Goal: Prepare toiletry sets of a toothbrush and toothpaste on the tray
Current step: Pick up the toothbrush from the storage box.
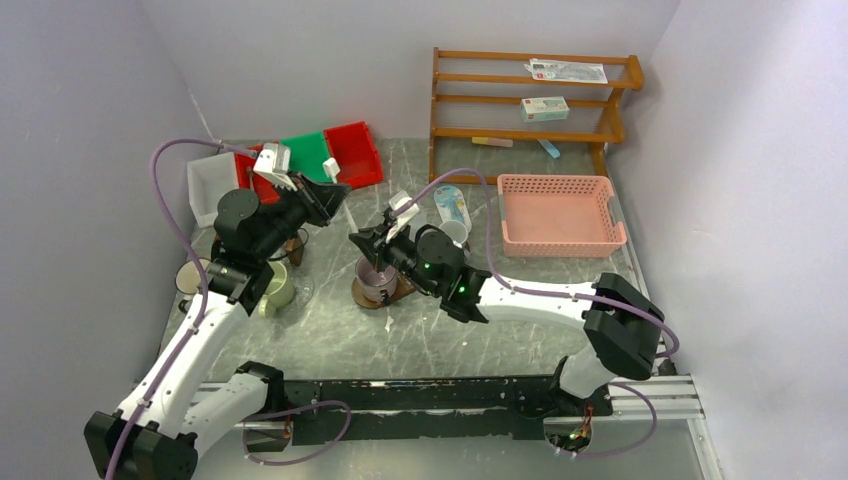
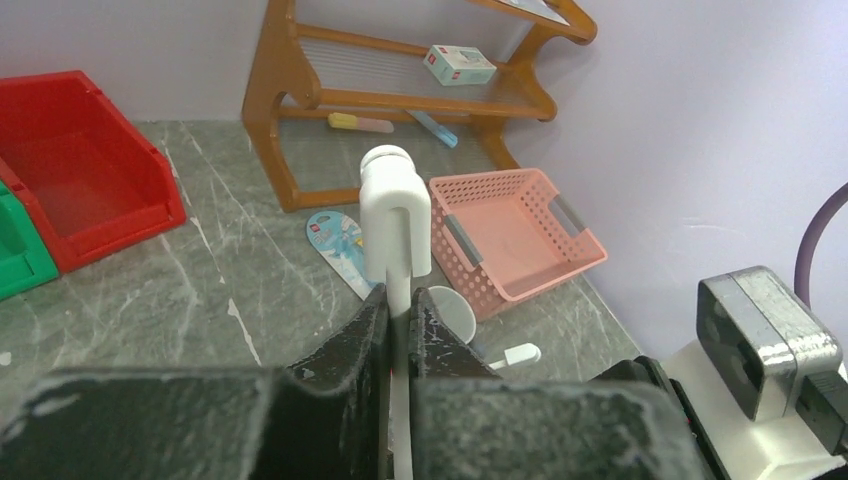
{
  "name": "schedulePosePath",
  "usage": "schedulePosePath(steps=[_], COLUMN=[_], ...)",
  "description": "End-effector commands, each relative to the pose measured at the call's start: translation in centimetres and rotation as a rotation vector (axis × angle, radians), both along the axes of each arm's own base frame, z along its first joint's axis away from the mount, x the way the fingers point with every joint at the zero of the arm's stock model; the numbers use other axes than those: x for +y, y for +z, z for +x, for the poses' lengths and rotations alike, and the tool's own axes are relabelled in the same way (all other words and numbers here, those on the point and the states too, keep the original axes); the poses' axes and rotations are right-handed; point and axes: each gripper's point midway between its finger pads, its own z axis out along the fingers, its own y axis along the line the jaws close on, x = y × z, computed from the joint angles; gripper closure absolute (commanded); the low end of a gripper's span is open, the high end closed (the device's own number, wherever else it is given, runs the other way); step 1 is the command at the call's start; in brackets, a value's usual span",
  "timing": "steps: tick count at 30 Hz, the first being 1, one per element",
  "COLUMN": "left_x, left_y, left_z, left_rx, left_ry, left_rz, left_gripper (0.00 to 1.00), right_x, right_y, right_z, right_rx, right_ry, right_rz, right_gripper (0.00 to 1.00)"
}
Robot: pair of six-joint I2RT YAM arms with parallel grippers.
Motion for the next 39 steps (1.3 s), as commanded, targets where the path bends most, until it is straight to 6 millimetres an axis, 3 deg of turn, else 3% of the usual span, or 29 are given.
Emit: schedulePosePath(steps=[1, 11, 15, 26, 33, 39], left_x=[0.6, 3.9, 6.4, 15.2, 20.6, 26.5], left_y=[0.8, 1.1, 1.1, 2.6, 1.2, -0.4], left_z=[0.3, 1.1, 1.5, 0.9, -0.1, -1.1], left_rx=[-0.016, -0.024, -0.041, -0.098, -0.075, -0.059], left_ry=[0.042, 0.233, 0.369, 0.817, 1.045, 1.218], left_rz=[0.023, 0.052, 0.063, 0.13, 0.156, 0.12], left_gripper=[0.95, 0.95, 0.95, 0.95, 0.95, 0.95], right_x=[-0.1, -2.4, -4.2, -10.2, -13.0, -15.3], right_y=[0.6, 2.4, 3.0, 3.2, 2.2, 2.7], right_z=[0.7, 0.0, -0.5, -0.8, -0.8, -0.7], right_rx=[-0.069, -0.106, -0.13, -0.166, -0.152, -0.167], right_ry=[-0.066, -0.093, -0.114, -0.194, -0.232, -0.272], right_rz=[-0.042, 0.023, 0.049, 0.073, 0.09, 0.124], right_gripper=[0.98, 0.55, 0.41, 0.24, 0.08, 0.05])
